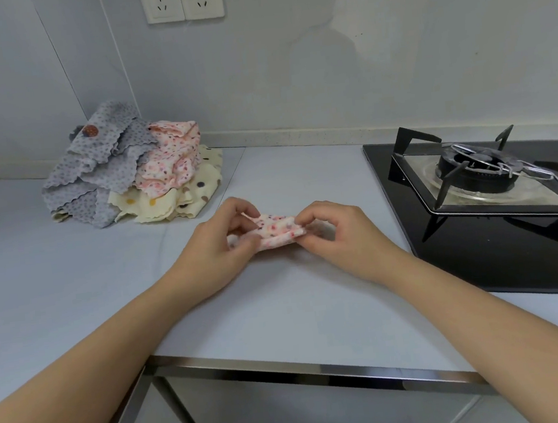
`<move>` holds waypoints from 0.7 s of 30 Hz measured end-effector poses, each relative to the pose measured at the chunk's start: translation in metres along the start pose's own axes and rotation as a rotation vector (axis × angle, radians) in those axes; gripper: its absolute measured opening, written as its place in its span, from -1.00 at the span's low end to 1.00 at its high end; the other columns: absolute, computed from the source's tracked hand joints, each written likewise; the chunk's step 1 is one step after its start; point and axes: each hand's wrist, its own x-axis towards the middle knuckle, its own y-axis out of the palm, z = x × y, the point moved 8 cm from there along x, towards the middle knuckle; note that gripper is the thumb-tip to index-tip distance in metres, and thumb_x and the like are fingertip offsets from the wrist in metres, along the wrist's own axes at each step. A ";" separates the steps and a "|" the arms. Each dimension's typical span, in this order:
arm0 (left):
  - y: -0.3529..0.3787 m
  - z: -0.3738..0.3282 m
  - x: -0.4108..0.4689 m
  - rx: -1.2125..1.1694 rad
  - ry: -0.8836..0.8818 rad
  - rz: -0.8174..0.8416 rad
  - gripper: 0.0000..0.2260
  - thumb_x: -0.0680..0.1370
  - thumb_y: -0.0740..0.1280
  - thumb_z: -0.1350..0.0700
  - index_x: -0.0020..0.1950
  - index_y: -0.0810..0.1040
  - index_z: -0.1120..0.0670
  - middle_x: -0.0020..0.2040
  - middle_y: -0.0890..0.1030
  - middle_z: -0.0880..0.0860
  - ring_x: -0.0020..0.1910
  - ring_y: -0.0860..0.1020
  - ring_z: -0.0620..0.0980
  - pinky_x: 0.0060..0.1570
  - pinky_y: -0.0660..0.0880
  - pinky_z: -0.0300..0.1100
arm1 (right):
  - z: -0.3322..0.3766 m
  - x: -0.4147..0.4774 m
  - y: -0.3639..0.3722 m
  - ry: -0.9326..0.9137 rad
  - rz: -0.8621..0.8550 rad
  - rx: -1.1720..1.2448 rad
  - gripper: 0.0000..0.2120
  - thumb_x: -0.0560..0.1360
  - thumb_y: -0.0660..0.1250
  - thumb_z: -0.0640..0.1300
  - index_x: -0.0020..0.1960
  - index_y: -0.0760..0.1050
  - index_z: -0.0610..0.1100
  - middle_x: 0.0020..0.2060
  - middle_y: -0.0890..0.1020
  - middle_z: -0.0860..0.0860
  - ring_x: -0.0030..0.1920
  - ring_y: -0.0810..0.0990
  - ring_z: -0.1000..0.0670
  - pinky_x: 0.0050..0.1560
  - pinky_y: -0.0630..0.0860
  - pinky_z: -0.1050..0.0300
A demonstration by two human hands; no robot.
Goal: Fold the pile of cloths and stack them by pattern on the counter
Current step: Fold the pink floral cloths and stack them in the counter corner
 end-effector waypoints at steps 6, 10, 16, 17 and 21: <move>0.005 -0.045 -0.006 0.260 0.405 -0.036 -0.74 0.47 0.34 -0.02 0.11 0.47 0.02 0.07 0.55 -0.09 0.08 0.52 -0.09 0.09 0.42 -0.15 | -0.006 0.001 -0.002 0.075 -0.043 0.175 -0.92 0.51 0.40 -0.20 -0.13 0.56 -0.20 -0.20 0.66 -0.08 -0.11 0.61 -0.10 -0.02 0.52 0.09; 0.003 -0.047 -0.007 0.370 0.432 -0.135 -0.83 0.48 0.30 0.03 0.05 0.47 0.00 -0.03 0.56 -0.10 -0.06 0.53 -0.04 -0.02 0.46 -0.06 | -0.006 0.003 -0.005 0.064 -0.087 0.240 -0.89 0.44 0.39 -0.12 -0.18 0.49 -0.13 -0.27 0.60 0.05 -0.20 0.59 0.00 -0.07 0.53 0.02; 0.002 -0.047 -0.006 0.447 0.437 -0.149 -0.82 0.50 0.29 0.05 0.09 0.44 0.01 -0.03 0.49 -0.19 -0.10 0.44 -0.22 0.11 0.31 -0.28 | -0.007 0.003 -0.010 0.065 -0.131 0.363 -0.91 0.43 0.36 -0.12 -0.20 0.46 -0.06 -0.29 0.54 0.11 -0.21 0.52 0.06 -0.13 0.48 0.07; 0.001 -0.047 -0.006 0.458 0.432 -0.160 -0.83 0.50 0.29 0.03 0.06 0.45 -0.01 -0.07 0.47 -0.22 -0.14 0.41 -0.27 0.10 0.30 -0.27 | -0.006 0.003 -0.010 0.061 -0.123 0.364 -0.91 0.43 0.37 -0.12 -0.19 0.46 -0.06 -0.29 0.53 0.11 -0.21 0.51 0.06 -0.14 0.47 0.06; -0.001 -0.046 -0.004 0.459 0.422 -0.197 -0.86 0.50 0.27 -0.02 -0.03 0.50 0.02 -0.20 0.40 -0.27 -0.23 0.32 -0.27 0.00 0.27 -0.27 | -0.002 0.001 -0.007 0.034 -0.106 0.370 -0.88 0.43 0.37 -0.15 -0.08 0.44 -0.04 -0.23 0.55 0.14 -0.19 0.52 0.08 -0.11 0.46 0.11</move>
